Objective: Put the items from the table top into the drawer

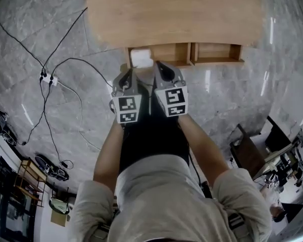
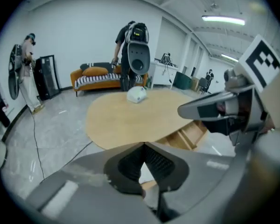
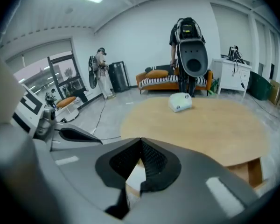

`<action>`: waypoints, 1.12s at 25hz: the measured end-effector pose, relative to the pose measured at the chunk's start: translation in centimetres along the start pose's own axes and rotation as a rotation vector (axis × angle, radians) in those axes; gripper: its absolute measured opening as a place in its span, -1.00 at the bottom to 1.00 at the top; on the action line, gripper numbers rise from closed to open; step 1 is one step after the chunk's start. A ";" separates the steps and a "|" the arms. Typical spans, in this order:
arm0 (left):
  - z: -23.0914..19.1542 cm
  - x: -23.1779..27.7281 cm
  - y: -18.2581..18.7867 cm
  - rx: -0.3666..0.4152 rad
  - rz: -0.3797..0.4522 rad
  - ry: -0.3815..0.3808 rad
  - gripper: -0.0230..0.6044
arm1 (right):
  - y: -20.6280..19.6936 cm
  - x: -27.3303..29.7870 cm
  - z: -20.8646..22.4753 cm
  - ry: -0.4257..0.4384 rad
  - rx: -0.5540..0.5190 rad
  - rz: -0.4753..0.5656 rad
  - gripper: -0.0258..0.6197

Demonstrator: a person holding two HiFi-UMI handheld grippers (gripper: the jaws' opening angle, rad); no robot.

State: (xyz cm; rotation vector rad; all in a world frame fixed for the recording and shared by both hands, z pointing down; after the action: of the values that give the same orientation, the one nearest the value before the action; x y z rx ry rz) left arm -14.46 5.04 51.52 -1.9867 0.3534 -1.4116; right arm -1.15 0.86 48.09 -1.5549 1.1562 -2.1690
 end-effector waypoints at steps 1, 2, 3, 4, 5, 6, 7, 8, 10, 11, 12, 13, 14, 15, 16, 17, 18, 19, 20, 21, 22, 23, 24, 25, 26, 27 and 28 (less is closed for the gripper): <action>0.0 -1.7 1.8 -0.003 0.040 0.012 -0.86 | 1.8 -1.0 -0.5 0.001 -0.010 0.040 -0.90; 0.0 -3.4 3.6 -0.012 0.085 0.024 -0.86 | 3.7 -2.1 -1.1 0.002 -0.021 0.085 -0.90; -0.1 -4.9 5.4 -0.026 0.133 0.034 -0.86 | 5.6 -3.2 -1.6 0.003 -0.034 0.132 -0.90; -0.1 -6.3 7.4 -0.040 0.181 0.043 -0.86 | 7.5 -4.5 -2.0 0.002 -0.047 0.175 -0.90; 0.1 -7.6 9.3 -0.048 0.224 0.049 -0.86 | 9.3 -5.8 -2.3 -0.001 -0.059 0.213 -0.90; 0.3 -8.8 11.2 -0.048 0.263 0.054 -0.86 | 11.0 -7.2 -2.6 -0.005 -0.070 0.247 -0.90; 0.6 -10.1 12.9 -0.042 0.297 0.060 -0.86 | 12.6 -8.6 -2.9 -0.011 -0.080 0.278 -0.90; 0.8 -11.4 14.6 -0.034 0.331 0.065 -0.86 | 14.2 -9.9 -3.2 -0.018 -0.092 0.308 -0.90; 1.1 -13.8 17.6 -0.020 0.396 0.070 -0.86 | 17.1 -12.2 -3.7 -0.038 -0.124 0.372 -0.90; 1.3 -15.1 18.9 -0.013 0.425 0.067 -0.86 | 18.5 -13.3 -4.1 -0.049 -0.137 0.403 -0.90; 1.5 -16.3 20.0 -0.004 0.453 0.061 -0.86 | 19.9 -14.5 -4.5 -0.060 -0.142 0.434 -0.90; 1.8 -17.5 21.1 0.010 0.481 0.050 -0.86 | 21.2 -15.7 -5.1 -0.072 -0.140 0.467 -0.90; 2.0 -18.4 22.0 0.026 0.509 0.035 -0.86 | 22.5 -16.9 -5.6 -0.085 -0.135 0.502 -0.90; 2.1 -19.0 23.0 0.045 0.536 0.018 -0.86 | 23.7 -18.0 -6.1 -0.101 -0.131 0.535 -0.90; 2.2 -19.5 24.1 0.067 0.562 0.001 -0.86 | 24.7 -19.0 -6.5 -0.120 -0.129 0.563 -0.90; 2.3 -20.1 25.1 0.088 0.589 -0.013 -0.86 | 25.5 -19.9 -6.8 -0.138 -0.129 0.585 -0.90; 2.5 -20.7 26.1 0.107 0.617 -0.025 -0.86 | 26.0 -20.6 -6.9 -0.154 -0.128 0.600 -0.90; 2.7 -21.4 27.0 0.121 0.643 -0.036 -0.86 | 26.3 -21.3 -7.0 -0.167 -0.128 0.613 -0.90; 3.0 -22.1 27.7 0.129 0.664 -0.049 -0.86 | 26.5 -21.9 -6.9 -0.176 -0.131 0.627 -0.90; 3.4 -22.5 28.3 0.133 0.679 -0.063 -0.86 | 26.7 -22.3 -6.8 -0.182 -0.140 0.640 -0.90; 3.8 -22.8 28.7 0.135 0.688 -0.075 -0.86 | 26.9 -22.7 -6.6 -0.187 -0.153 0.650 -0.90; 4.3 -23.1 29.0 0.136 0.696 -0.082 -0.86 | 27.1 -23.1 -6.4 -0.191 -0.168 0.654 -0.90; 4.7 -23.3 29.1 0.135 0.703 -0.086 -0.86 | 27.3 -23.5 -6.2 -0.195 -0.181 0.657 -0.90; 5.1 -23.7 29.1 0.132 0.712 -0.089 -0.86 | 27.5 -23.9 -6.1 -0.197 -0.191 0.660 -0.90; 5.5 -24.1 29.1 0.130 0.722 -0.094 -0.86 | 27.7 -24.2 -6.1 -0.197 -0.198 0.664 -0.90; 6.0 -24.5 29.1 0.129 0.732 -0.100 -0.86 | 27.9 -24.6 -6.2 -0.196 -0.204 0.669 -0.90; 6.4 -24.9 29.2 0.132 0.742 -0.106 -0.86 | 28.1 -24.8 -6.3 -0.195 -0.209 0.675 -0.90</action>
State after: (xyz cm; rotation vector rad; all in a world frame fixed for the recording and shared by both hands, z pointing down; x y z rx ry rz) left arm -13.58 -0.27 12.99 -1.5640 0.8225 -0.8254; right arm -3.50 -0.12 10.18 -1.1677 1.5868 -1.4661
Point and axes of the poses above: the fingertips, and each gripper's own axes: x forward along the fingers, z to its right, y out of its top, the point moved 6 cm from there along -x, backward along the fingers, and after that the axes turned 4 degrees about -y, right-handed, at the moved point
